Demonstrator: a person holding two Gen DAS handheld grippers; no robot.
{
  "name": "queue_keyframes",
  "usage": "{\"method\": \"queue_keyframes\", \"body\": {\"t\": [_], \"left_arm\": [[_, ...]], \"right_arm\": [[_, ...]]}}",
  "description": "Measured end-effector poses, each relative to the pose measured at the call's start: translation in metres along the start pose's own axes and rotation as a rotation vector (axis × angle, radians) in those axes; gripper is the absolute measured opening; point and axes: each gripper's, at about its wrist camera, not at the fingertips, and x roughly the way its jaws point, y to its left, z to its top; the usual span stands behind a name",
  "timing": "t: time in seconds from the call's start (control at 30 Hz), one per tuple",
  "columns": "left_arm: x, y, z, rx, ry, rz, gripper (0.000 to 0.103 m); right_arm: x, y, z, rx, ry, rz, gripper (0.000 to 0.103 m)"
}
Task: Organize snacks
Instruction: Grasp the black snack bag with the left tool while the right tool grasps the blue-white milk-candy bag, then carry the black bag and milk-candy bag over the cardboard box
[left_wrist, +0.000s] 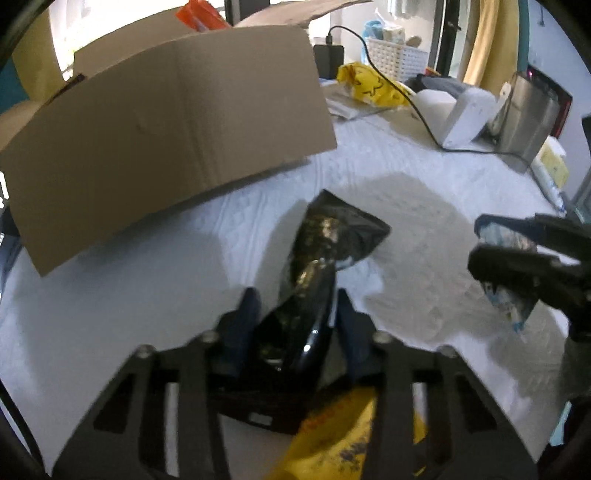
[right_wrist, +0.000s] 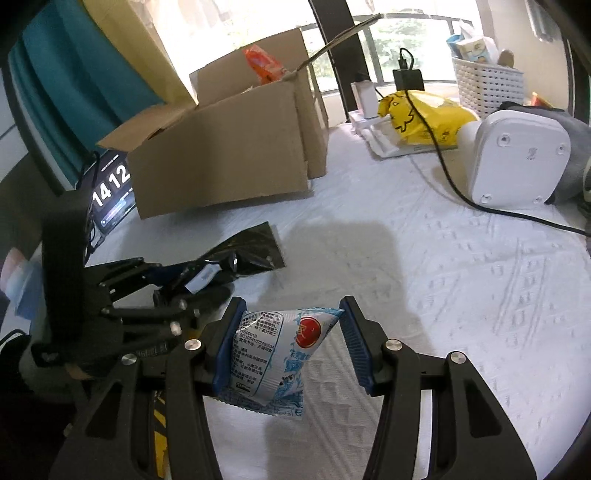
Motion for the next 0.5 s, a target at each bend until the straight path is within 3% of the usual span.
{"method": "queue_keyframes", "body": {"t": [0.07, 0.23, 0.5], "left_arm": [[-0.002, 0.002, 0.002, -0.004, -0.004, 0.003, 0.033], [-0.019, 0.011, -0.003, -0.023, -0.024, -0.032, 0.031], [-0.073, 0.037, 0.001, -0.079, -0.134, -0.043, 0.031]], "right_arm": [[-0.001, -0.002, 0.002, 0.002, -0.004, -0.001, 0.055], [-0.008, 0.004, 0.009, -0.017, -0.028, 0.003, 0.055], [-0.016, 0.031, 0.038, -0.083, -0.072, -0.005, 0.055]]}}
